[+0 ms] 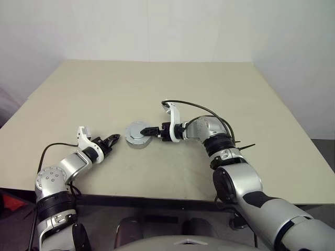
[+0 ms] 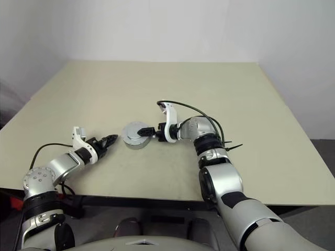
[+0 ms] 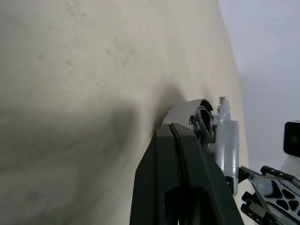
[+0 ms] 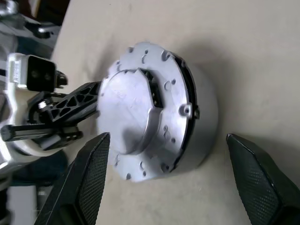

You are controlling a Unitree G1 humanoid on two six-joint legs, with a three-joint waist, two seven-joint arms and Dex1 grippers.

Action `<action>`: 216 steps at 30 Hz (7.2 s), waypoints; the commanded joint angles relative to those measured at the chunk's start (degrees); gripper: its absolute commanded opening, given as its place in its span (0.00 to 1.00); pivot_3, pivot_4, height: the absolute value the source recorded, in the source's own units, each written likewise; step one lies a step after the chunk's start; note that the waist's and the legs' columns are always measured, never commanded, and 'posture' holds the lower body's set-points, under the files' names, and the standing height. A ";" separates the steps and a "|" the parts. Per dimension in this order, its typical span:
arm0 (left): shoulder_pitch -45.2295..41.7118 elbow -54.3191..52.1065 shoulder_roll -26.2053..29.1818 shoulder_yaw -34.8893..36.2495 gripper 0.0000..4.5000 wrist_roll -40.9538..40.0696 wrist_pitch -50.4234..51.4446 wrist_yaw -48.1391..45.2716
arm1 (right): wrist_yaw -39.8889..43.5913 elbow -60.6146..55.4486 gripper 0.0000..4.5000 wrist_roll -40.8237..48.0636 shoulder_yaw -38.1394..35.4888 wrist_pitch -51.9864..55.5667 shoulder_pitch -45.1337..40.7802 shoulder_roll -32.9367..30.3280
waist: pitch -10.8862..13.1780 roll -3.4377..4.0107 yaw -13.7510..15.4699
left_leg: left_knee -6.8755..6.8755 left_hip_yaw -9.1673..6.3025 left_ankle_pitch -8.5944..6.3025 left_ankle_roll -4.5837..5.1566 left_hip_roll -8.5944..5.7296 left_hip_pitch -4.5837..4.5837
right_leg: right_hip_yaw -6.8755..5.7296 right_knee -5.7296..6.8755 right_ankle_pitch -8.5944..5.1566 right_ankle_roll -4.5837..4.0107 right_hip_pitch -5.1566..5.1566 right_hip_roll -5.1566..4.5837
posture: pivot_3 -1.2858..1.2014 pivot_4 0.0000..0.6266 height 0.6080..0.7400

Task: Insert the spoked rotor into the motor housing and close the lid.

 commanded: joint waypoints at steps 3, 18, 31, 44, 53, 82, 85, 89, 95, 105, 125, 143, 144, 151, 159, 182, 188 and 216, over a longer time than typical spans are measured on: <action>0.59 -2.97 0.89 1.30 0.00 -1.61 -1.30 -1.00 | -15.59 3.19 1.00 -6.28 -1.40 -20.57 -1.39 -1.38 | 0.00 0.00 0.82 | 0.04 0.00 0.02 -0.03 -0.02 0.05 | -0.02 0.00 -0.05 0.08 -0.01 -0.05 | 0.52 0.00 1.00; 1.32 -4.31 1.22 0.94 0.00 -1.85 -1.80 -1.92 | 0.96 -11.04 1.00 -6.47 6.01 -49.35 3.04 0.20 | 0.01 -0.19 0.11 | 0.25 -0.01 -0.11 0.19 0.03 -0.82 | -0.03 -0.04 0.02 0.02 -0.78 0.04 | 0.52 0.00 1.00; 0.71 -4.39 2.64 0.80 0.00 -1.95 -1.90 -3.67 | 20.49 -12.48 1.00 -9.54 16.46 -60.14 13.56 -4.59 | 0.05 -0.50 -0.13 | 0.56 -0.02 -0.35 0.62 0.07 -0.52 | -0.04 0.12 0.02 -0.02 -0.17 -0.01 | 0.52 0.00 1.00; 2.22 -5.43 3.56 1.58 0.00 -2.24 -2.03 -2.99 | 17.07 -4.49 1.00 -12.72 16.35 -62.79 11.27 -1.06 | 0.05 -0.50 -0.22 | 0.56 -0.02 -0.37 0.65 0.07 -0.55 | -0.05 0.05 0.01 -0.04 -0.17 -0.01 | 0.52 0.00 1.00; 3.14 -6.48 3.95 1.97 0.00 -2.93 -2.25 -2.61 | 14.95 -0.35 1.00 -13.96 15.83 -64.37 10.16 0.80 | 0.05 -0.51 -0.23 | 0.56 -0.02 -0.39 0.68 0.08 -0.54 | -0.05 0.06 0.01 -0.04 -0.17 -0.01 | 0.52 0.00 1.00; 3.76 -5.59 6.91 4.29 0.00 -4.12 -3.71 -1.95 | 9.56 5.46 0.70 -19.01 16.88 -64.37 9.42 2.59 | 0.05 -0.52 -0.26 | 0.55 -0.02 -0.39 0.68 0.08 -0.42 | -0.03 0.13 0.01 -0.04 -0.12 -0.01 | 0.52 0.00 1.00; 3.50 -5.98 6.35 3.77 0.00 -4.26 -3.71 -1.87 | 9.52 5.70 0.70 -18.92 16.73 -64.39 8.95 2.46 | 0.05 -0.52 -0.26 | 0.55 -0.02 -0.39 0.68 0.08 -0.37 | -0.02 0.15 0.01 -0.04 -0.11 -0.01 | 0.52 0.00 1.00; 3.40 -6.20 5.74 3.21 0.00 -4.13 -3.81 -1.76 | 9.61 5.91 0.70 -18.67 16.45 -64.23 8.27 2.43 | 0.05 -0.52 -0.27 | 0.55 -0.02 -0.39 0.68 0.08 -0.37 | -0.02 0.15 0.01 -0.04 -0.11 -0.01 | 0.52 0.00 1.00; 3.45 -6.17 5.35 2.63 0.00 -3.91 -3.86 -1.90 | 9.55 5.95 0.70 -18.56 16.40 -63.86 7.85 2.68 | 0.05 -0.52 -0.26 | 0.55 -0.02 -0.39 0.68 0.08 -0.38 | -0.03 0.13 0.01 -0.04 -0.13 -0.01 | 0.52 0.00 1.00; 3.11 -7.41 5.07 2.15 0.00 -5.32 -3.38 -0.99 | 9.26 9.13 0.70 -21.62 18.45 -64.83 8.65 2.04 | 0.05 -0.52 -0.27 | 0.55 -0.02 -0.40 0.68 0.08 -0.35 | -0.02 0.14 0.01 -0.04 -0.12 -0.01 | 0.52 0.00 1.00; -4.92 1.39 -2.65 -8.02 0.00 -2.75 -1.62 2.54 | 8.33 9.56 0.70 -22.65 19.58 -63.10 7.80 0.27 | 0.05 -0.41 -0.15 | 0.45 0.00 -0.39 0.67 0.01 0.00 | 0.03 0.13 0.00 -0.03 0.21 -0.03 | 0.52 0.00 1.00; -1.48 -2.07 -6.34 -6.20 0.00 -6.72 -0.07 7.45 | 13.25 -3.82 0.70 -20.07 19.85 -55.32 9.06 -1.55 | 0.04 -0.30 0.37 | 0.44 0.00 -0.46 0.78 -0.03 -0.15 | -0.01 -0.22 -0.01 -0.01 0.17 -0.08 | 0.52 0.00 1.00; -1.28 -2.30 -6.50 -6.24 0.00 -6.95 -0.13 7.66 | 13.47 -4.62 0.70 -20.01 19.97 -54.93 9.23 -1.71 | 0.04 -0.30 0.42 | 0.44 0.00 -0.47 0.80 -0.03 -0.23 | -0.02 -0.31 -0.01 -0.01 0.14 -0.08 | 0.52 0.00 1.00; -0.92 -2.81 -6.89 -6.28 0.00 -8.75 -0.64 9.10 | 15.94 -9.46 0.70 -17.81 19.48 -51.22 9.48 -2.35 | 0.04 -0.31 0.60 | 0.44 0.00 -0.49 0.80 -0.04 -0.56 | -0.13 -0.71 0.00 0.01 0.09 -0.10 | 0.52 0.00 1.00; -0.91 -2.76 -6.41 -6.50 0.00 -9.41 -0.99 9.51 | 16.19 -12.43 0.99 -18.12 20.30 -50.86 10.72 -2.65 | 0.04 -0.32 0.17 | 0.40 0.00 -0.47 0.76 -0.01 -0.57 | -0.13 -0.64 0.00 0.03 0.13 -0.08 | 0.52 0.00 1.00; 0.33 -3.87 -5.92 -6.95 0.00 -10.75 -1.44 10.13 | 11.72 -1.58 0.99 -1.43 2.98 3.98 -1.22 -10.82 | 0.03 -0.22 0.14 | 0.31 -0.01 -0.36 0.56 -0.02 -0.46 | -0.08 -0.53 0.02 0.06 0.15 -0.06 | 0.52 0.00 1.00; 1.02 -4.47 -5.59 -6.96 0.00 -11.00 -1.42 10.18 | 12.45 -2.03 0.99 0.83 2.90 10.64 0.56 -9.03 | -0.09 -0.19 0.20 | 0.29 0.01 -0.34 0.53 -0.01 -0.36 | -0.06 -0.49 0.02 0.06 0.19 -0.05 | 0.52 0.00 1.00; 2.28 -6.53 -3.30 -7.31 0.00 -12.14 -1.57 11.68 | -5.49 8.59 0.99 12.22 -19.33 8.10 -6.42 8.16 | -0.11 -0.15 -0.36 | 0.12 0.03 -0.12 0.14 0.04 -0.02 | 0.03 -0.04 -0.01 0.07 0.00 0.04 | 0.52 0.00 1.00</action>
